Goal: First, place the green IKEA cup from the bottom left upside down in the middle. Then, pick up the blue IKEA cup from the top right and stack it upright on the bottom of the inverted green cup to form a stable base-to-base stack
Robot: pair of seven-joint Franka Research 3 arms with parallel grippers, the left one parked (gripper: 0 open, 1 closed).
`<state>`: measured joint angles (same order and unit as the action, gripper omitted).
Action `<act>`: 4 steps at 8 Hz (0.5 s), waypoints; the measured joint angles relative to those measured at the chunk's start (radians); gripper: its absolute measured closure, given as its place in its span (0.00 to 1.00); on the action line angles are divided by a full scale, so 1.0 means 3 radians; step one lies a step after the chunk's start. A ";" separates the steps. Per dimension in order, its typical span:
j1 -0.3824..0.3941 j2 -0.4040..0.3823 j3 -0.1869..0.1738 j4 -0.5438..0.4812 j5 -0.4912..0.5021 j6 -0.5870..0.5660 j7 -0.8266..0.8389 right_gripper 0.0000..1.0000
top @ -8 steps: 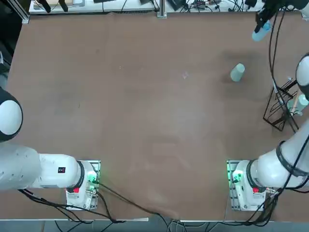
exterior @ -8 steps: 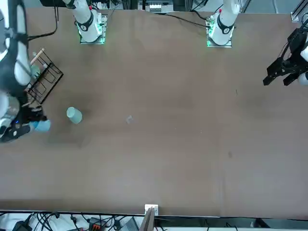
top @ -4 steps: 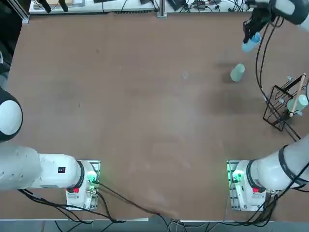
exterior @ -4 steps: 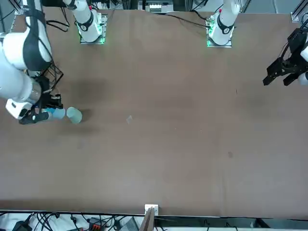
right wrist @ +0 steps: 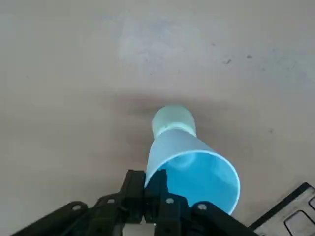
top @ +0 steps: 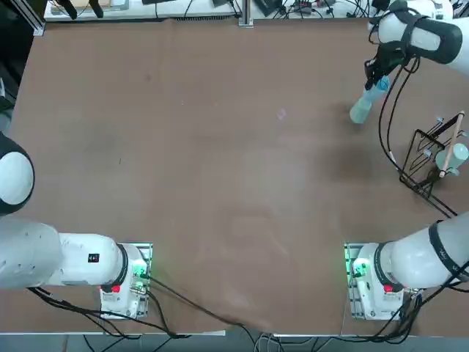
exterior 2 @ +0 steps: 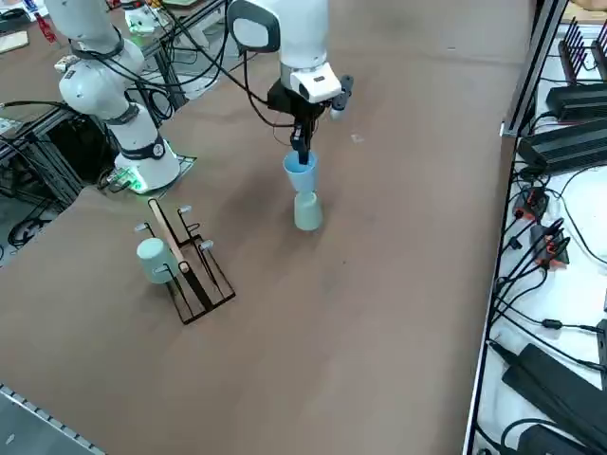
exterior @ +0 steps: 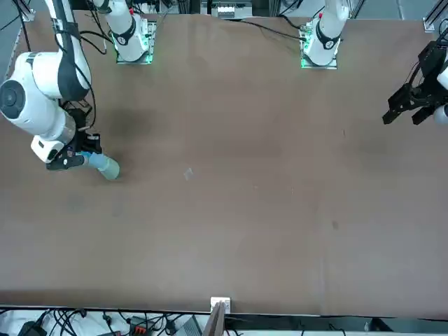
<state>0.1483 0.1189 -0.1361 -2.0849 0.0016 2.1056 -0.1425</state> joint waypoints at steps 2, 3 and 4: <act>0.0000 -0.0002 0.0000 -0.0106 -0.0059 0.0106 0.0002 0.98; 0.0000 -0.0002 0.0000 -0.0137 -0.0104 0.0151 0.0007 0.98; 0.0000 -0.0002 0.0000 -0.0150 -0.0125 0.0177 0.0008 0.98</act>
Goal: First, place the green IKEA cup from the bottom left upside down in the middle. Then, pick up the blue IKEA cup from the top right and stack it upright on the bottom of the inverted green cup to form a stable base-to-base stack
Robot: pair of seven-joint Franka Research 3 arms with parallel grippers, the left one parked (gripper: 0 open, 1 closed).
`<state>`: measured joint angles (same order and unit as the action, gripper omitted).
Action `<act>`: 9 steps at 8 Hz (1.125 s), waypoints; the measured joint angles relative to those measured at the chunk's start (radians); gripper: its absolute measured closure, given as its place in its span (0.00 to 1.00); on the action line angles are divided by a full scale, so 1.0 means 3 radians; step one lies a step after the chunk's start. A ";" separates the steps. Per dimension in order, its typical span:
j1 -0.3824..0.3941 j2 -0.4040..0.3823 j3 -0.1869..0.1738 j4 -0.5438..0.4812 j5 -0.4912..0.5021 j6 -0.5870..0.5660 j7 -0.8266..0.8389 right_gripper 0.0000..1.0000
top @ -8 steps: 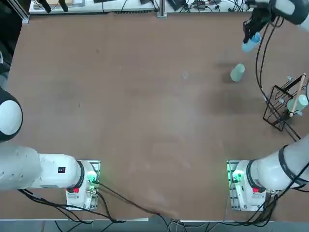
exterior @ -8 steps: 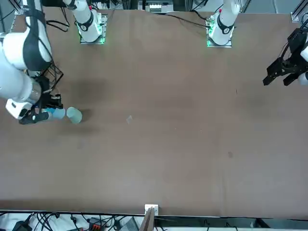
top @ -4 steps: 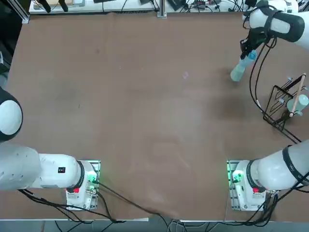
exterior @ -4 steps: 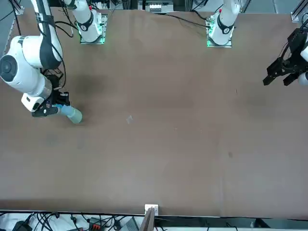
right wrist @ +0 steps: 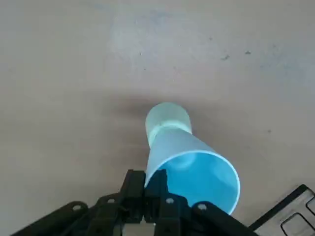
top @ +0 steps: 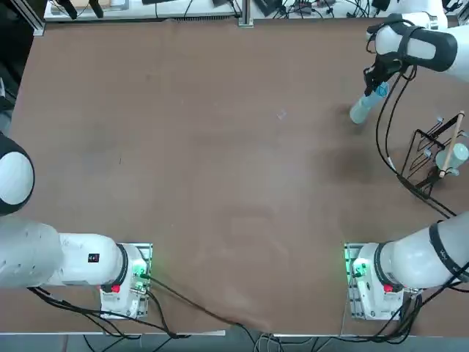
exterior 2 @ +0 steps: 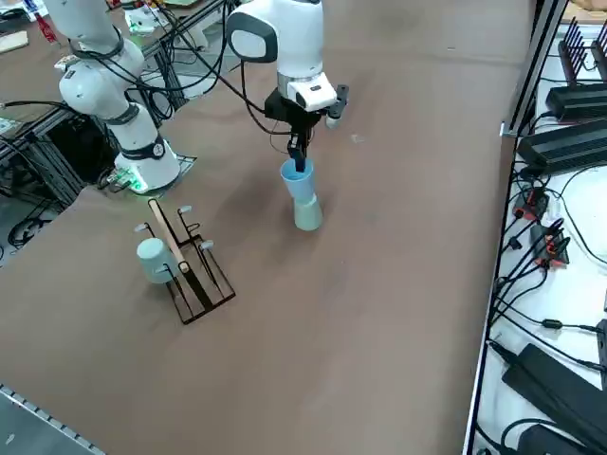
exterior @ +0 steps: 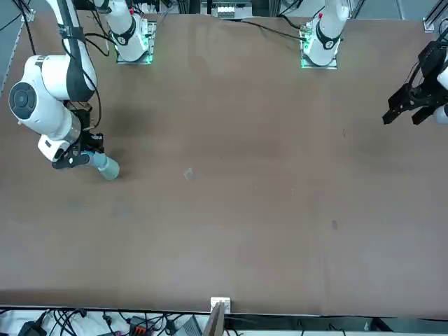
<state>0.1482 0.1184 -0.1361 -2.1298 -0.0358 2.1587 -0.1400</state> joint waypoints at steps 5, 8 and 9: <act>0.0000 0.0032 0.0000 -0.0030 -0.0008 0.0129 0.0012 0.98; 0.0003 0.0055 0.0002 -0.0030 -0.0008 0.0144 0.0060 0.98; 0.0003 0.0058 0.0002 -0.0030 -0.0008 0.0145 0.0062 0.98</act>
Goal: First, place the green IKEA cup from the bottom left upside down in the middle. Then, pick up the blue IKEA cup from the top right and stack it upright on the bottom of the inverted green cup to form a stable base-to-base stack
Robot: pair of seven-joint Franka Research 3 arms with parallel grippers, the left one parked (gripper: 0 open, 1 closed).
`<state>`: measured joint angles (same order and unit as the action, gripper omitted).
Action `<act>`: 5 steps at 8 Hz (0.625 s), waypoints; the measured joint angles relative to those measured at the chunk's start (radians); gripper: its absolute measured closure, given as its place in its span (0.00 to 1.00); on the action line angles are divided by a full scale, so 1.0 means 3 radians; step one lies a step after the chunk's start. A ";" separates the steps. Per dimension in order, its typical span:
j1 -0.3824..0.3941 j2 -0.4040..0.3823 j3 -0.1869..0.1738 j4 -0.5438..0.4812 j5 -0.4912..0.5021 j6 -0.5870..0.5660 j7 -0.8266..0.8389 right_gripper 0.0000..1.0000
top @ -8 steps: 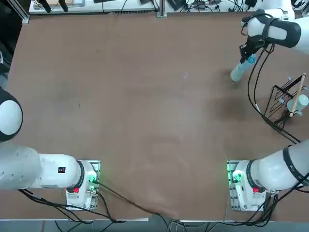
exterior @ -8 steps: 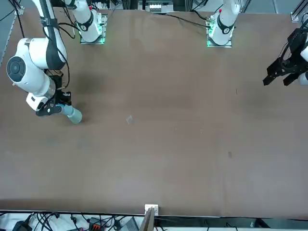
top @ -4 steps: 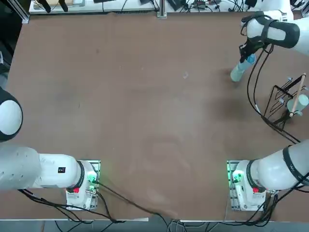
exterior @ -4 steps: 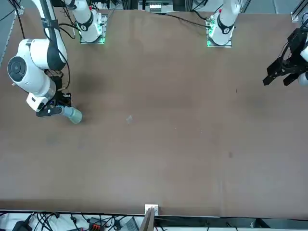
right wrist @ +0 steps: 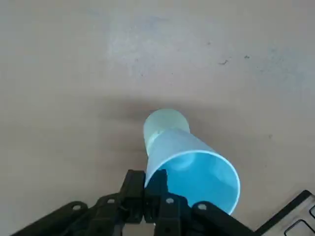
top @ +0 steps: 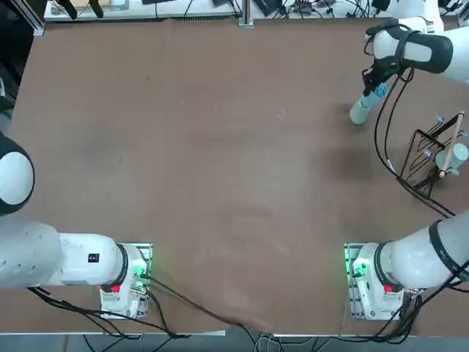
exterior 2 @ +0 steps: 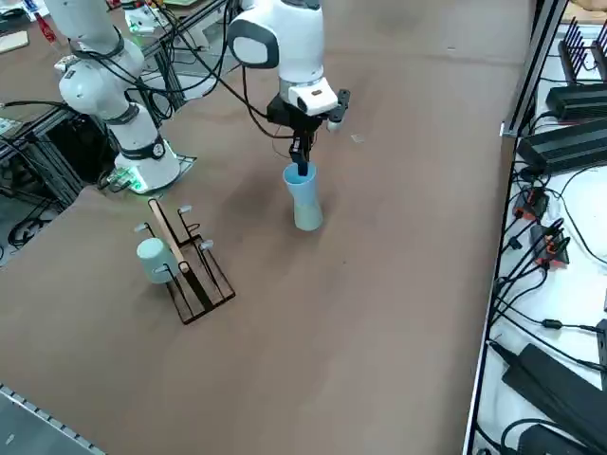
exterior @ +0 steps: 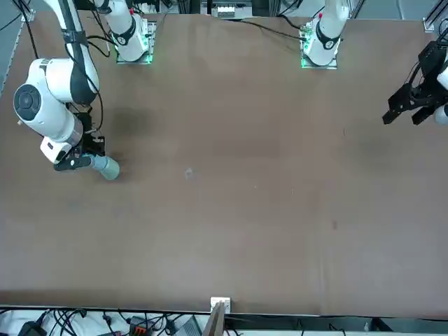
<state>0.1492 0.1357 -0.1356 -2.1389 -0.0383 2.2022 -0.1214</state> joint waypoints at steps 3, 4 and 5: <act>0.0002 0.0002 0.0003 0.0000 0.0000 0.0000 0.0027 0.98; 0.0002 0.0003 0.0003 0.0000 0.0000 0.0000 0.0029 0.98; 0.0002 0.0006 0.0003 -0.0001 0.0000 0.0000 0.0029 0.98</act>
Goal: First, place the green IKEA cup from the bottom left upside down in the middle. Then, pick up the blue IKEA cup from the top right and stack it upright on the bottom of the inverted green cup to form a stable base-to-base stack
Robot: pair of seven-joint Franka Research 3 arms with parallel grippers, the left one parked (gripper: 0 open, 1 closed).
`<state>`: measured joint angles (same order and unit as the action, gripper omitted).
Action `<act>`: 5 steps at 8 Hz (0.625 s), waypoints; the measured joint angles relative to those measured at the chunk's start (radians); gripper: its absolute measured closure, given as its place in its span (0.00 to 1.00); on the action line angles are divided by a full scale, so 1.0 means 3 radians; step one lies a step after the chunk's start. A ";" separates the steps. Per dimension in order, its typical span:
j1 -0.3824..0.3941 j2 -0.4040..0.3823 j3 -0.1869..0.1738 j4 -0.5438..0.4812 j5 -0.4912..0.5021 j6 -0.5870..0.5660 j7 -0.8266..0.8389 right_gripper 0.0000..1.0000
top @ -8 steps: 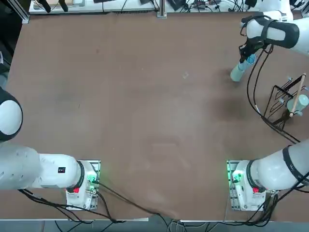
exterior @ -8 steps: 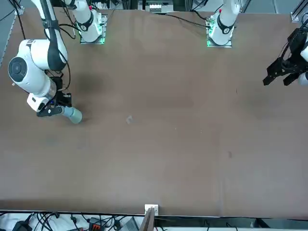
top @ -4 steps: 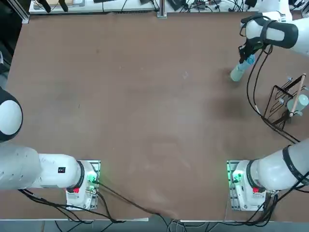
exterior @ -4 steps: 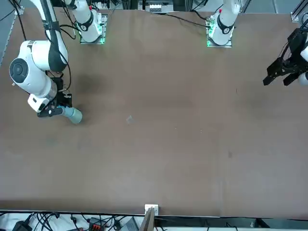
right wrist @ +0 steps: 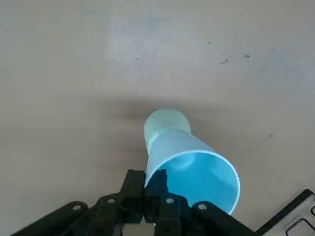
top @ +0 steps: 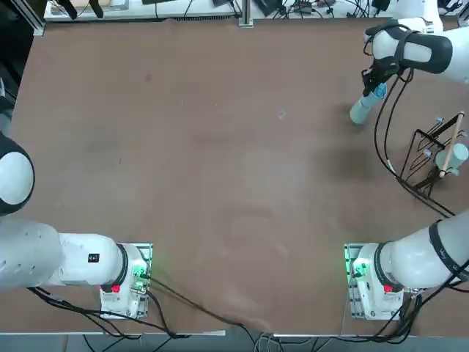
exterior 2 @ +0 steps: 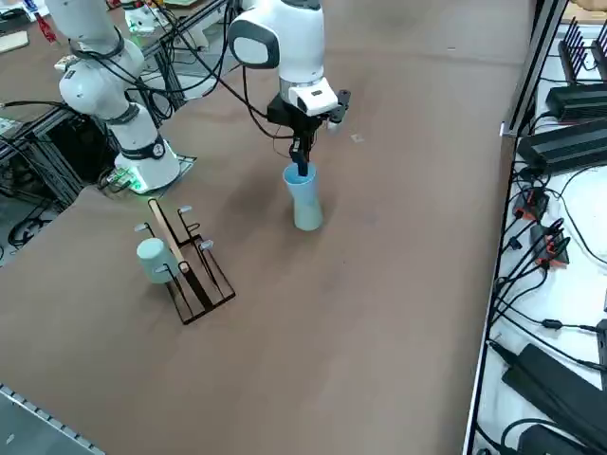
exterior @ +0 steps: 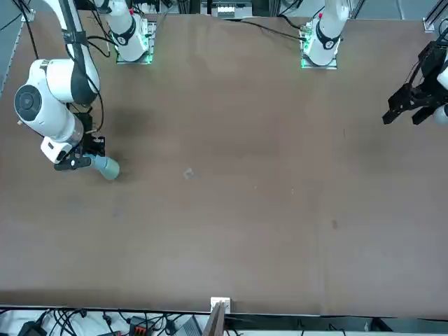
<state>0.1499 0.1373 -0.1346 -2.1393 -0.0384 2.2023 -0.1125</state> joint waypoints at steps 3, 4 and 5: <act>0.0000 0.0012 0.0000 -0.0005 0.0000 0.0000 0.0002 0.98; 0.0000 0.0014 0.0000 -0.0005 0.0000 0.0000 0.0003 0.96; 0.0001 0.0018 0.0000 -0.0005 -0.0002 0.0000 0.0003 0.93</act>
<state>0.1500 0.1428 -0.1345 -2.1408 -0.0391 2.2024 -0.1116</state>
